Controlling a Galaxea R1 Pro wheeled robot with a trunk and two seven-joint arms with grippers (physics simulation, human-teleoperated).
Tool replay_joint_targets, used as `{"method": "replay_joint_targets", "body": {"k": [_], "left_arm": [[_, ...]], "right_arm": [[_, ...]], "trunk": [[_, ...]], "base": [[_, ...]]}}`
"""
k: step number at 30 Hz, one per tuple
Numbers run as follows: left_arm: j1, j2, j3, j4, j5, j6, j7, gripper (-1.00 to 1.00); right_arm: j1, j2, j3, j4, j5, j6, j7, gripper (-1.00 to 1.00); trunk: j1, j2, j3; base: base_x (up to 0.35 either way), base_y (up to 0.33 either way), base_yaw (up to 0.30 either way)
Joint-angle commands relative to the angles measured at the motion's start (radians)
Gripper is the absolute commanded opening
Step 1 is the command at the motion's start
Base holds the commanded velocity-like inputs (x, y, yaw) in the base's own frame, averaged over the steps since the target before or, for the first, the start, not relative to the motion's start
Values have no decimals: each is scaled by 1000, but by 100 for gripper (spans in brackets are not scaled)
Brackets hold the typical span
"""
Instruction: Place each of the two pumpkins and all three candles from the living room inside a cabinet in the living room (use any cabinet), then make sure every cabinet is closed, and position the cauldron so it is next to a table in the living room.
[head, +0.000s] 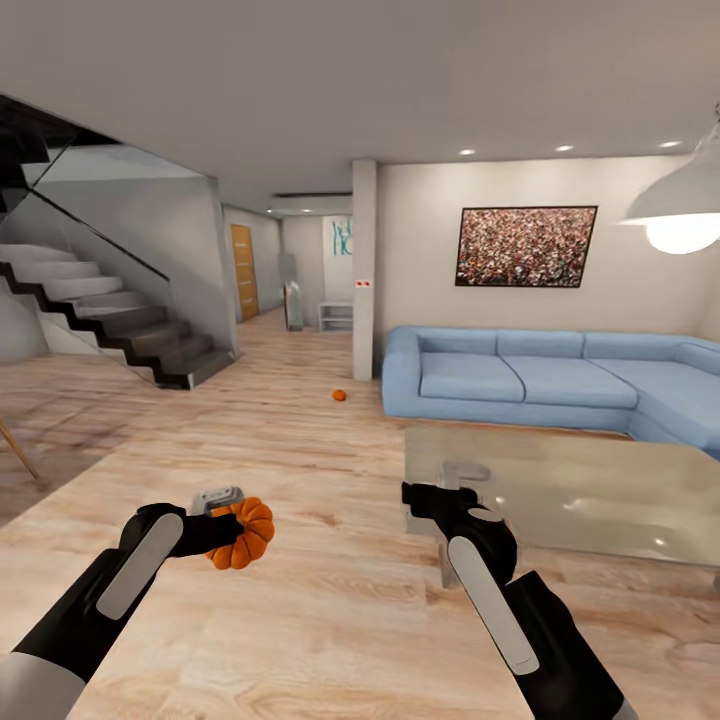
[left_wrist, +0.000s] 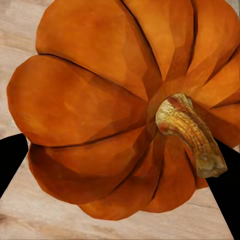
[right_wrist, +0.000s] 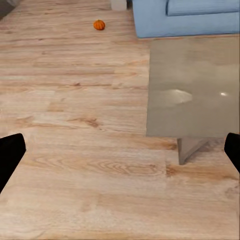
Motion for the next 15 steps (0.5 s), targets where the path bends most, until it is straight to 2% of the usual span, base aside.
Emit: {"method": "replay_joint_targets", "body": {"k": [1, 11, 15], "left_arm": [[-1, 1, -3, -1, 9, -1, 10, -100], [-4, 3, 1, 1, 9, 11, 5, -100], [-9, 11, 4, 2, 9, 66, 5, -100]], "right_arm": [[-1, 1, 1, -1, -9, 2, -11, 100], [-1, 1, 1, -1, -9, 2, -11, 100], [-1, 1, 1, -1, -9, 2, -11, 100]], "trunk": [[0, -1, -1], [0, -1, -1], [0, -1, -1]], "base": [[144, 303, 281], [149, 303, 283], [182, 299, 284]]}}
